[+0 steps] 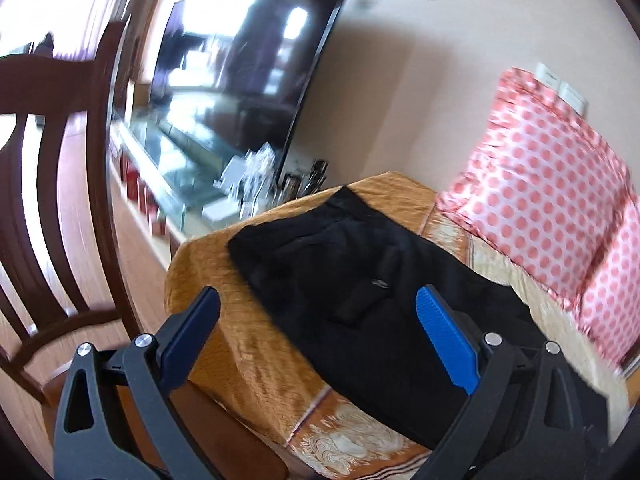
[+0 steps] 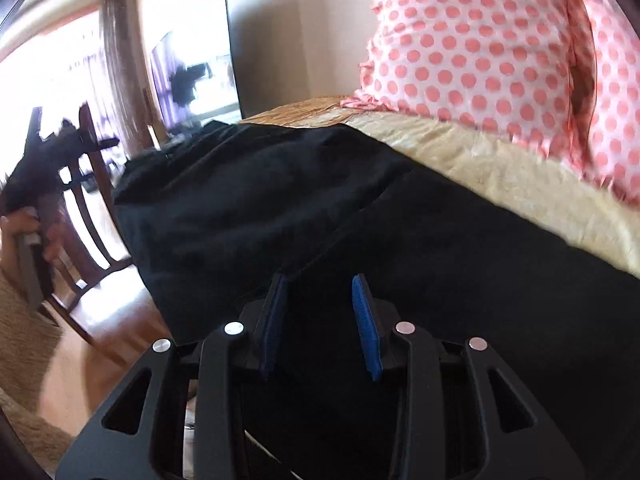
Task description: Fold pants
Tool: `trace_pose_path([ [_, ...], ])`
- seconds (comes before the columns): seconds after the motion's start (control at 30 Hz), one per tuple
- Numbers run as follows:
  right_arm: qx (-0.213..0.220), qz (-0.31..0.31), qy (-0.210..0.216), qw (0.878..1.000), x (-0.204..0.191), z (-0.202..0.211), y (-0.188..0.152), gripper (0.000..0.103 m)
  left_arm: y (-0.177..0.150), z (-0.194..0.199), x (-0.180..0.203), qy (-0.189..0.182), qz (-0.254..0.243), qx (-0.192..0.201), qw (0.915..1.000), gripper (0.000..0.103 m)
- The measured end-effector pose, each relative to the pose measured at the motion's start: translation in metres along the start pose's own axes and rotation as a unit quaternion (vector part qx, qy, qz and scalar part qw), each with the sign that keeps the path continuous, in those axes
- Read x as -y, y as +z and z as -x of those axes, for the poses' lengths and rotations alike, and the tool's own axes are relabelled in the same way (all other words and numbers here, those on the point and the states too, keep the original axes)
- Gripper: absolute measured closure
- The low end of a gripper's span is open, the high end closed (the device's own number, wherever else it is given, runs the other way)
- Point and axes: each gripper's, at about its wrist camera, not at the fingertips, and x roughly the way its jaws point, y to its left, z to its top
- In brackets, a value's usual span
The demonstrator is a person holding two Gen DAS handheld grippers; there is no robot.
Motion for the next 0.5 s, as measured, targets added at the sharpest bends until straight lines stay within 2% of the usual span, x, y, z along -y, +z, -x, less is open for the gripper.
trace_pose_path([
  [0.07,0.005,-0.043,0.038,0.998,0.014,0.002,-0.001,0.065,0.008,-0.013,-0.013,-0.026,0.035,-0.024,0.9988,0.006],
  [0.13,0.004,-0.042,0.041,0.998,0.013,0.002,-0.003,0.064,0.016,-0.027,-0.023,-0.047,0.065,-0.047,0.9956,0.007],
  [0.23,0.005,-0.022,0.037,0.999,0.010,-0.003,0.003,0.048,0.026,-0.045,-0.033,-0.075,0.100,-0.072,0.9895,0.009],
  [0.3,0.006,-0.007,0.040,0.999,0.000,0.000,0.001,0.037,0.029,-0.055,-0.038,-0.078,0.114,-0.086,0.9867,0.009],
  [0.4,0.005,0.021,0.024,0.999,-0.009,0.000,-0.001,0.036,0.032,-0.066,-0.043,-0.072,0.127,-0.101,0.9842,0.009],
  [0.5,0.007,0.001,0.038,0.999,-0.003,0.002,-0.001,0.036,0.033,-0.072,-0.047,-0.070,0.131,-0.108,0.9831,0.009],
])
